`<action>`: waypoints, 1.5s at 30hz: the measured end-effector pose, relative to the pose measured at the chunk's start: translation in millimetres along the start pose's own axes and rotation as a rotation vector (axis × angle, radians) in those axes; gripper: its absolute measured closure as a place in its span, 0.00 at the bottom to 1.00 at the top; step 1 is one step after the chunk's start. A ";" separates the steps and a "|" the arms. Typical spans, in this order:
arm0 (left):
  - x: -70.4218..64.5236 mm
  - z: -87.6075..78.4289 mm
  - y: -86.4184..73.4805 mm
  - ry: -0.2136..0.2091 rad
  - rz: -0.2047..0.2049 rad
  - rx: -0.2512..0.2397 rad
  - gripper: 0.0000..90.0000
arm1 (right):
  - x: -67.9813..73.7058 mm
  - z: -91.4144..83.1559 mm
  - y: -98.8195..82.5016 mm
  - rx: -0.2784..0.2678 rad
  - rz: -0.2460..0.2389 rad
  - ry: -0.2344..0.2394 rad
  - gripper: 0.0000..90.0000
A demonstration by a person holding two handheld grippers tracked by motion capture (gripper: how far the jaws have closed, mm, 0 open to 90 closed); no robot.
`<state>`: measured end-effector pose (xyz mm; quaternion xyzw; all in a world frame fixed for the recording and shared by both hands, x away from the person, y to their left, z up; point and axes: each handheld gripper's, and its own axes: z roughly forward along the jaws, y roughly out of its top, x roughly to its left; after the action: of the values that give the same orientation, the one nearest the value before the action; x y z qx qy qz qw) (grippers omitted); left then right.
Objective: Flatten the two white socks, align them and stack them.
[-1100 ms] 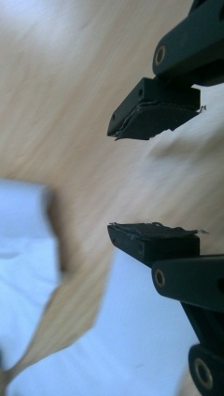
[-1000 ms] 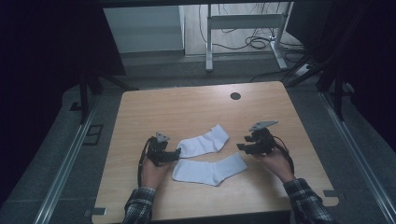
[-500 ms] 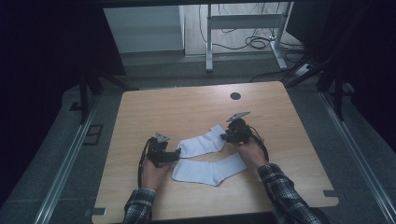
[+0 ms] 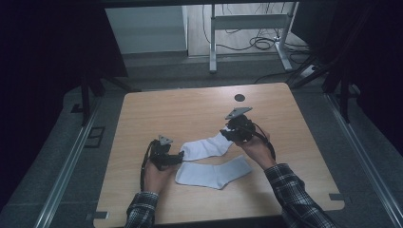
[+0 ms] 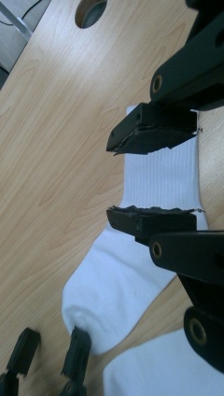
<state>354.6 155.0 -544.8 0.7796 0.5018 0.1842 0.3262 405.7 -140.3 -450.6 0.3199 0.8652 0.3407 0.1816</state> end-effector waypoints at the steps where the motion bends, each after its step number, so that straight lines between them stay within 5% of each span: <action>1: 0.0 0.0 0.0 0.000 0.000 0.000 0.22 | -2.9 1.6 -1.8 0.003 0.011 -0.003 0.66; 11: 0.3 -0.3 0.0 -0.001 0.003 0.004 0.22 | -51.6 35.2 -38.3 0.057 0.126 -0.055 0.69; 17: 0.3 -0.6 -0.2 -0.013 0.010 -0.002 0.24 | -67.0 55.9 -52.5 0.067 0.155 -0.090 0.66; 20: -0.1 -2.1 -0.9 -0.037 0.032 -0.015 0.34 | -70.4 61.8 -59.2 0.074 0.177 -0.079 0.70; 25: -0.8 -3.1 -1.1 -0.074 0.037 -0.035 0.67 | -68.7 57.3 -60.7 0.092 0.203 -0.030 0.87; 30: 0.0 -0.2 1.1 -0.140 -0.021 -0.032 0.94 | -63.9 51.3 -63.6 0.106 0.188 -0.016 0.90; 37: 2.5 -1.5 5.3 -0.151 -0.051 -0.032 0.97 | -62.9 37.0 -66.7 0.086 0.195 -0.003 0.91; 45: 1.3 -29.4 16.3 -0.162 -0.039 -0.090 0.97 | -55.0 7.8 -58.2 0.033 0.170 0.016 0.91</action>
<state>347.8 161.1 -512.4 0.7666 0.4802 0.1363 0.4039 424.9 -206.7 -491.8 0.3923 0.8419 0.3433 0.1397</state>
